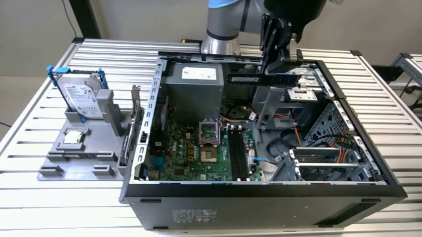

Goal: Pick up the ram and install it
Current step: 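Pick up the ram and move it above insertion slot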

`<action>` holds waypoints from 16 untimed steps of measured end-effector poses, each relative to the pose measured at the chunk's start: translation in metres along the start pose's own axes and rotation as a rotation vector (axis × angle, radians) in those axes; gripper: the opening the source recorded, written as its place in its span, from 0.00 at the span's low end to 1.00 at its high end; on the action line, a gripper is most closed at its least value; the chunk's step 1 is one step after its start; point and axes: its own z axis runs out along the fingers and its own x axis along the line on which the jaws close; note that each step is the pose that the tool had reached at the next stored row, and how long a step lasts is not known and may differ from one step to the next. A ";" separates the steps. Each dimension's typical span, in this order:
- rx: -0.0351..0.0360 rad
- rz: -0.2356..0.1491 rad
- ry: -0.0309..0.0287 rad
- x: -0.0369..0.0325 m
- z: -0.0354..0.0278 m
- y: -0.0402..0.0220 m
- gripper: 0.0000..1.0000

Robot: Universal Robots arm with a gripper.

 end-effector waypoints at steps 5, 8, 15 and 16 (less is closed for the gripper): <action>0.0004 0.007 -0.0001 0.0000 0.0000 0.0000 0.00; 0.0005 0.011 -0.0002 0.0000 0.0000 0.0000 0.00; 0.0009 0.021 -0.0001 0.0000 0.0000 0.0000 0.00; 0.0010 0.023 -0.0001 0.0000 0.0000 0.0000 0.00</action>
